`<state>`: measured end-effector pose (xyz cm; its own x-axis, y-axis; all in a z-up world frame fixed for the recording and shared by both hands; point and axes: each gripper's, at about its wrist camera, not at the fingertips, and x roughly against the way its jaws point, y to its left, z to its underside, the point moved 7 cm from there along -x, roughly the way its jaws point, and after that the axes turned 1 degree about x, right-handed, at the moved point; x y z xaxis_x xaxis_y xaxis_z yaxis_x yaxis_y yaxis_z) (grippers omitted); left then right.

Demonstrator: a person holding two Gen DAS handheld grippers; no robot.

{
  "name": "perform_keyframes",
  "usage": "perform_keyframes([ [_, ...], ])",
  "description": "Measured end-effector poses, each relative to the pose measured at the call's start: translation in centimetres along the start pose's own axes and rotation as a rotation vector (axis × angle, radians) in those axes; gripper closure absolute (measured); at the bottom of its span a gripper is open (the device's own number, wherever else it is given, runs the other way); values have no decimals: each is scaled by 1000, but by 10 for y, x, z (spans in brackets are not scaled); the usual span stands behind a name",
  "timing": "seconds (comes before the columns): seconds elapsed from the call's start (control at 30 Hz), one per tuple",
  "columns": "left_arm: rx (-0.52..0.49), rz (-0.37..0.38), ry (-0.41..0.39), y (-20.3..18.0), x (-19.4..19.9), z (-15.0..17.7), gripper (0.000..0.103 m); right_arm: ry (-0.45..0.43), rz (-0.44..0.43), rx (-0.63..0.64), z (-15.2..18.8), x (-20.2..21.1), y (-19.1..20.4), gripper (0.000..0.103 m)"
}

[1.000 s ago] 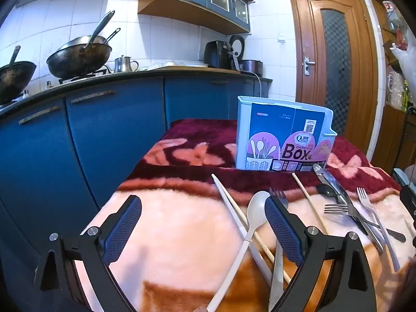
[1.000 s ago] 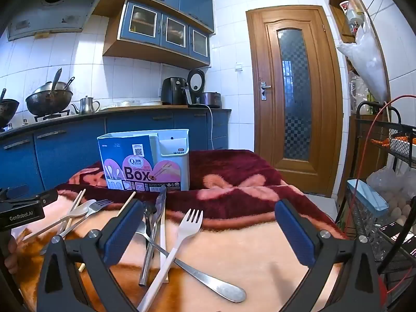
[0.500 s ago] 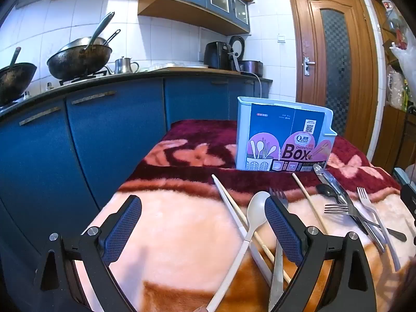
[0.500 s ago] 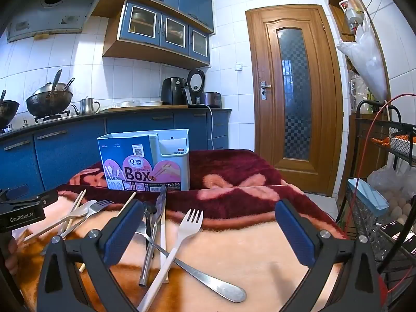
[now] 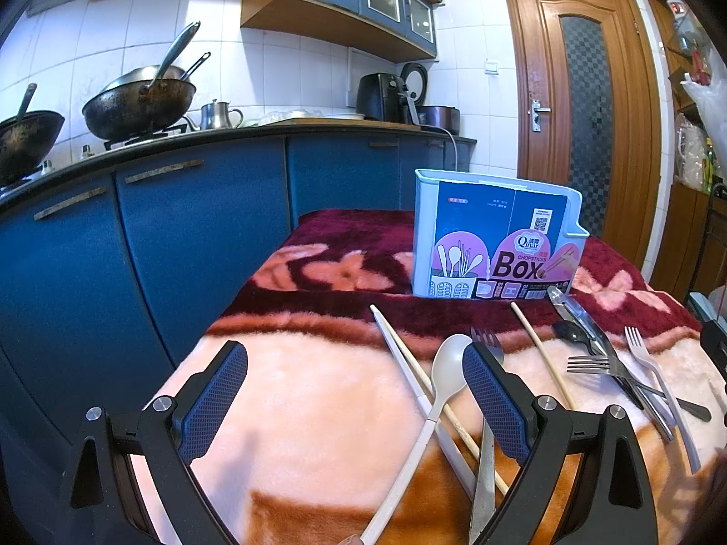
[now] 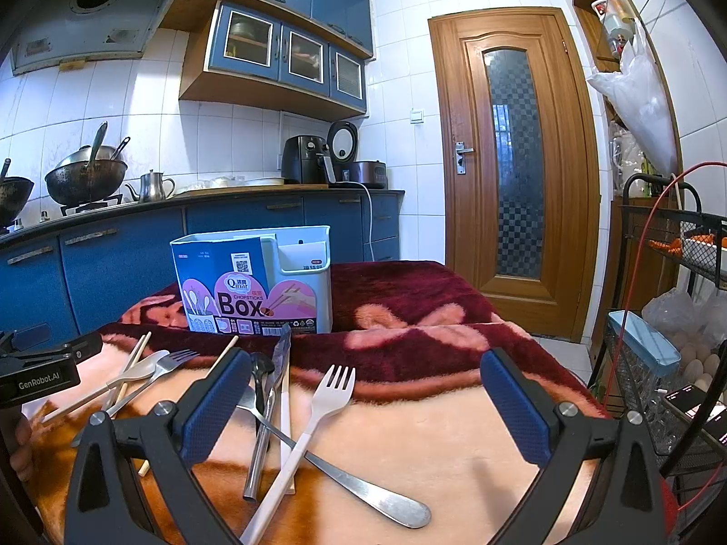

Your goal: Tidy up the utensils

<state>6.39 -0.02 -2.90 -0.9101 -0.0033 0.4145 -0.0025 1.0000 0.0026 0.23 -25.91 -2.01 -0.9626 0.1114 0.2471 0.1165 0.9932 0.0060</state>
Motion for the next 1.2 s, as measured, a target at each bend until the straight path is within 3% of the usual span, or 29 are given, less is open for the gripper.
perform_keyframes([
  [1.2,-2,-1,-2,0,0,0,7,-1,-1,-4,0,0,0,0],
])
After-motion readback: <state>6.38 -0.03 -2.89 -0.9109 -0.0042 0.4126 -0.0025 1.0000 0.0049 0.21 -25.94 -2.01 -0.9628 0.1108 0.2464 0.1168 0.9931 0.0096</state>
